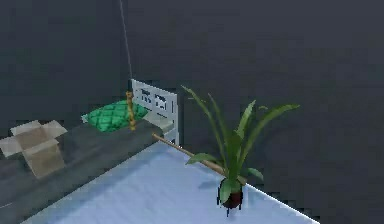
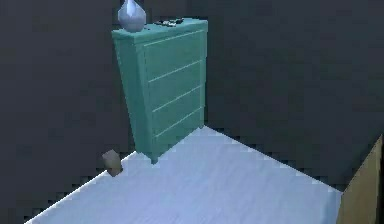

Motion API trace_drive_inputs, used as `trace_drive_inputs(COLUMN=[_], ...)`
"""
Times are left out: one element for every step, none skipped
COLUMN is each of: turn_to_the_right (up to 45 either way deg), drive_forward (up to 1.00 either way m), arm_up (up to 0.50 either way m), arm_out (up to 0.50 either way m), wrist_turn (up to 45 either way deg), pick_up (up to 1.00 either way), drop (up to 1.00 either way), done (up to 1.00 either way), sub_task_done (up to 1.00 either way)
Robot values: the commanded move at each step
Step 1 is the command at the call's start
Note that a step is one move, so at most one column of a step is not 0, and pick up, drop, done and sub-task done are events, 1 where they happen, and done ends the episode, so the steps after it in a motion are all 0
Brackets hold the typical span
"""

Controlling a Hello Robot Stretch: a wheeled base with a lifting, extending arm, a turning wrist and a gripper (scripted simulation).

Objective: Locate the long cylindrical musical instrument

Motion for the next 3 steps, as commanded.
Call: trace_drive_inputs(turn_to_the_right=[-30.0, 0.0, -45.0], drive_forward=[0.0, 0.95, 0.0], arm_up=[0.0, 0.0, 0.0], arm_out=[0.0, 0.0, 0.0], wrist_turn=[0.0, 0.0, 0.0], pick_up=[0.0, 0.0, 0.0], drop=[0.0, 0.0, 0.0], done=[0.0, 0.0, 0.0], sub_task_done=[0.0, 0.0, 0.0])
